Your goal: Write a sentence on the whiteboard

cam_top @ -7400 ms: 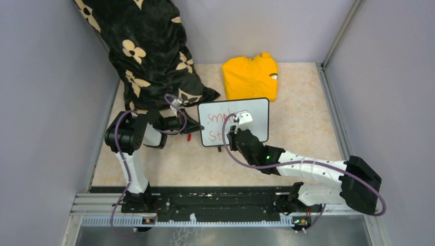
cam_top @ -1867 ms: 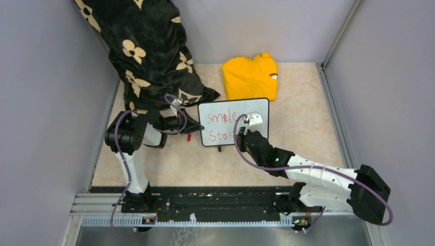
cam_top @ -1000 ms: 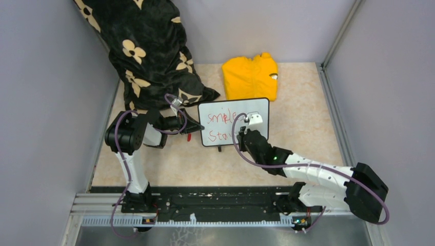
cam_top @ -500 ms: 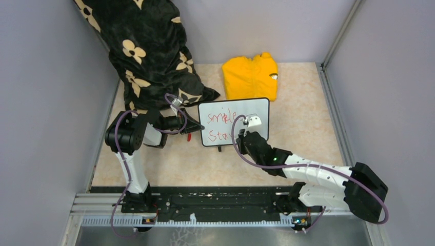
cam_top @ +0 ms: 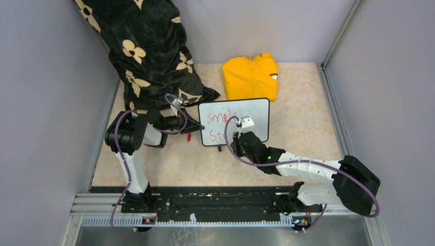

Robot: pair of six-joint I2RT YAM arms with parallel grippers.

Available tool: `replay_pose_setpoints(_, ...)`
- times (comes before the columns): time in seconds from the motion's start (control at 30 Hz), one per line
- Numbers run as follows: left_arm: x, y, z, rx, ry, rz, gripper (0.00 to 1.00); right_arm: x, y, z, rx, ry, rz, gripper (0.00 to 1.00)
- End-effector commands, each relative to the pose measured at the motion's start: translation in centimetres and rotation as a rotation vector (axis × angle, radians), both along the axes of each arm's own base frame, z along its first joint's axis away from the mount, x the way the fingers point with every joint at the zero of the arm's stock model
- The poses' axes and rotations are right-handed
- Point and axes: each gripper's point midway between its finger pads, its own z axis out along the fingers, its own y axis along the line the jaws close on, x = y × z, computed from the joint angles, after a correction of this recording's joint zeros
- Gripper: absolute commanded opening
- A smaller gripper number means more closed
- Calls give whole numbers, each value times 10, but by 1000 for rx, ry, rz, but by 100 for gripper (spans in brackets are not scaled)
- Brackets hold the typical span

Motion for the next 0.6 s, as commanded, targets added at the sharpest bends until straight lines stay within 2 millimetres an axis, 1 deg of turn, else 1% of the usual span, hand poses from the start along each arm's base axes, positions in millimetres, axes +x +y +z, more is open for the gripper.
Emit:
replay_pose_setpoints(0.0,-4,-4,3,1,-50,-37,0,15,20,30,92,-51,-5,0)
replay_pose_setpoints(0.1,-4,-4,3,1,-49,-37,0,17,17,41,104,-71,-18,0)
replay_pose_setpoints(0.2,-4,-4,3,1,-50,-37,0,17,7,56,112,-103,-43,0)
replay_pose_setpoints(0.33,-4,-4,3,1,-50,-37,0,18,-18,73,88,-160,-111,0)
replay_pose_setpoints(0.47,-4,-4,4,1,-51,-38,0,23,-45,83,61,-217,-216,0)
replay_pose_setpoints(0.5,-3,-4,4,1,-52,-37,0,22,-52,81,39,-217,-230,0)
replay_pose_setpoints(0.57,-4,-4,3,1,-51,-37,0,23,-58,82,33,-226,-247,0)
